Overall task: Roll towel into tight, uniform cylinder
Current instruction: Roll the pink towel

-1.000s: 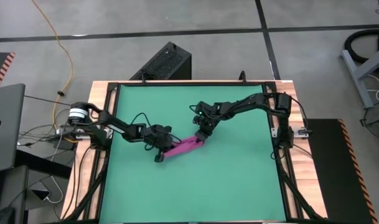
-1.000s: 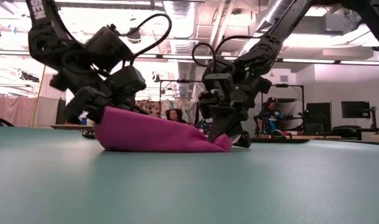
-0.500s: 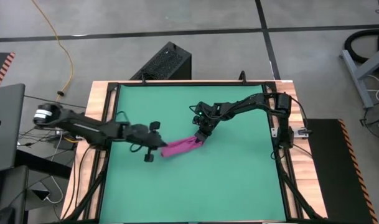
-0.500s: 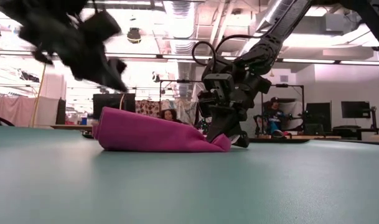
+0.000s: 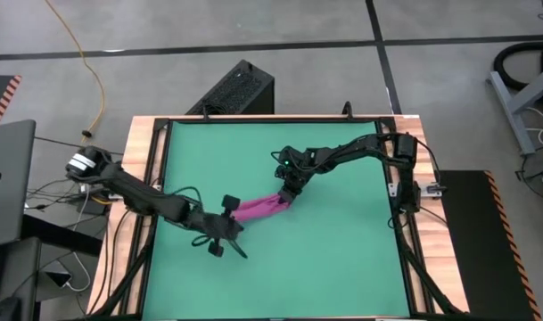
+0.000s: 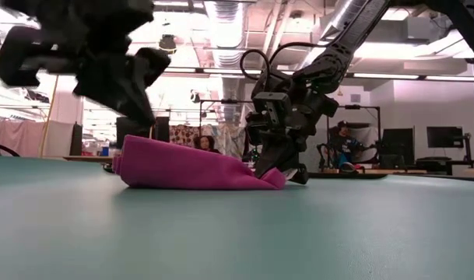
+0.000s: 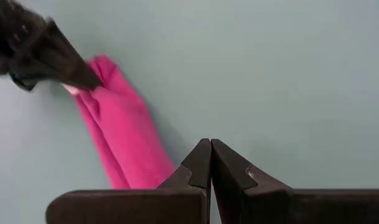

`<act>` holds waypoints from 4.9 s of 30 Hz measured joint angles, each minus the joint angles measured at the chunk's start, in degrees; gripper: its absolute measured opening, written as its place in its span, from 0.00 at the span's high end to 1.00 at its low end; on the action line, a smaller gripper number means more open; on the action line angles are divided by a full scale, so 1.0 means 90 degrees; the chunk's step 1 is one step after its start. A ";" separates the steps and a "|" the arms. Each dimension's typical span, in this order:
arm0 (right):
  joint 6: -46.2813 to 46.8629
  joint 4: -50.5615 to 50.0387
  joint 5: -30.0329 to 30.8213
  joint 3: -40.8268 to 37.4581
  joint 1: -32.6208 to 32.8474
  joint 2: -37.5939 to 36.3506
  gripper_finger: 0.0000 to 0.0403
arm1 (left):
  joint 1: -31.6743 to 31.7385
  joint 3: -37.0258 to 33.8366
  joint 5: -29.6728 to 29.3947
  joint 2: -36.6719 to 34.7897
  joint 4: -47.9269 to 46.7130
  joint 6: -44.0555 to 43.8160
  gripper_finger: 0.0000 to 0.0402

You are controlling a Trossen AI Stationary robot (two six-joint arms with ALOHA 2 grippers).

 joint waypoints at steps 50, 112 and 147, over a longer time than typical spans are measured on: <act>-0.0169 0.0033 0.0365 -0.0005 0.0124 -0.0048 0.89 | 0.1085 -0.0898 -0.0153 0.0702 0.0340 -0.0661 1.00; -0.1201 0.4317 0.2687 -0.1707 0.0680 -0.0026 0.98 | 0.1190 -0.0920 0.0036 0.0714 0.0049 -0.0727 1.00; 0.1508 0.4831 0.5805 -0.1933 0.1877 0.0109 0.99 | 0.0352 -0.2826 -0.2430 0.0679 0.6419 -0.3273 1.00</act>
